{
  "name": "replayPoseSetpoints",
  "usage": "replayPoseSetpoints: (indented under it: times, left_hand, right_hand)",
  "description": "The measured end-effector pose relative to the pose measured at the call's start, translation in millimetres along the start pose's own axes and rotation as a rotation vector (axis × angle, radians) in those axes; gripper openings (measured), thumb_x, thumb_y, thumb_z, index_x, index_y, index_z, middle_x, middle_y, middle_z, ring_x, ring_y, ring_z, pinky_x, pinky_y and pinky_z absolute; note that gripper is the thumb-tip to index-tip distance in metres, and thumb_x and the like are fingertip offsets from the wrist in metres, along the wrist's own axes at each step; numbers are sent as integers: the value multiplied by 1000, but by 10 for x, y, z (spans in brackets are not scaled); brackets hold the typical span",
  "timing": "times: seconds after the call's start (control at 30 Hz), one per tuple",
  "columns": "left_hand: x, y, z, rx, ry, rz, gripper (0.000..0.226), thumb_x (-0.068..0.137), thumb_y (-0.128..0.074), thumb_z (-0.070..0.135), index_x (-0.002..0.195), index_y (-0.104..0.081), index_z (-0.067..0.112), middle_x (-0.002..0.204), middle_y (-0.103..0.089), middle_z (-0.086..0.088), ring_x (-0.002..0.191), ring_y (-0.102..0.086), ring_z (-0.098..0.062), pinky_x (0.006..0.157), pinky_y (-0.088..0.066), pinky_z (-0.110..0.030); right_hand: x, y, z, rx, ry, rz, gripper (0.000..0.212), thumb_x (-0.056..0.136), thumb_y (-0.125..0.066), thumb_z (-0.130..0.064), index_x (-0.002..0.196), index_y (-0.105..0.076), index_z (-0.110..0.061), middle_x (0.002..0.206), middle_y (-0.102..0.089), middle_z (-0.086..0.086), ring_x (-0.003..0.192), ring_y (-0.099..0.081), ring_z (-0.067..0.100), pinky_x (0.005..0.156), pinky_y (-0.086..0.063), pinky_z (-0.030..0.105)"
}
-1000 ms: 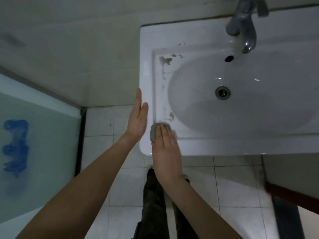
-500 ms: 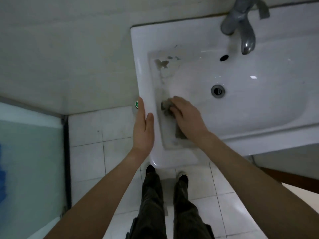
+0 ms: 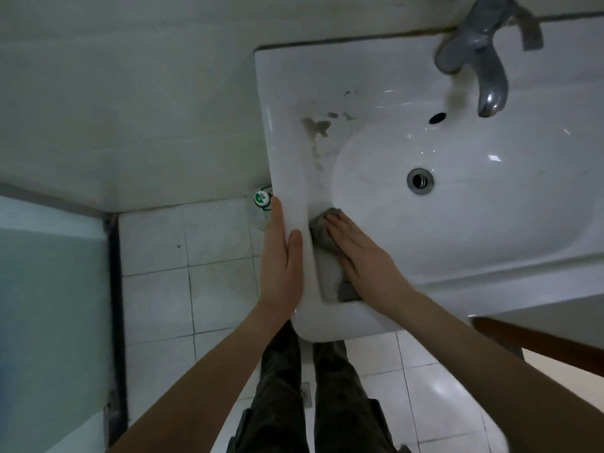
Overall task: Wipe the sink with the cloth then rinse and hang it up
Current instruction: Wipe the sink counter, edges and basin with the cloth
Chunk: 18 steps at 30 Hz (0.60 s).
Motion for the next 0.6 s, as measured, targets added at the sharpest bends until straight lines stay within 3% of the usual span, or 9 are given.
replayPoseSetpoints:
  times: [0.1,0.23,0.37,0.47,0.53,0.6]
  left_hand:
    - [15,-12,-20,-6,9,10,56,105,-33,19,153,-5,26,138,-15,41,122,-20,35,99,-19,6]
    - [7,-27,-23,-50,33,19,55,105,-34,19,151,-7,29,134,-18,47,121,-23,34,98,-21,5]
    - [1,-27,-18,-37,28,30,53,105,-33,20,148,-7,34,139,-15,45,126,-20,32,99,-18,6]
    - [-8,-22,-10,-25,19,32,55,105,-34,18,153,-8,25,144,-14,40,132,-17,27,105,-15,2]
    - [-7,-25,-3,-5,-2,38,56,105,-34,18,154,-8,21,149,-13,34,139,-15,18,112,-12,-5]
    - [-7,-23,-16,11,-8,41,56,105,-34,19,154,-8,21,151,-12,31,142,-16,12,115,-12,-9]
  right_hand:
    - [481,-104,-3,-93,-72,105,55,92,-51,1,144,-32,3,153,-31,17,142,-28,27,117,-23,32]
    - [1364,107,19,13,-173,217,49,99,-38,-4,147,-28,-1,156,-26,13,146,-17,24,120,-14,32]
    - [1810,283,29,2,-176,265,46,96,-45,-11,142,-40,-7,151,-37,10,139,-32,24,113,-32,41]
    - [1375,265,15,159,-110,139,53,96,-45,-11,147,-30,-9,155,-30,7,141,-30,21,119,-22,33]
    - [893,219,15,208,-72,25,67,90,-53,3,150,-25,-9,159,-21,5,144,-21,14,116,-9,15]
    - [485,189,86,225,43,-52,60,91,-49,7,146,-32,-6,156,-22,3,141,-19,6,112,-4,6]
Point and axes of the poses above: each hand's wrist, its own x-axis towards the middle knuckle, its own y-axis out of the back of the hand, z = x × y, the point moved 3 cm from there along x, towards the middle knuckle
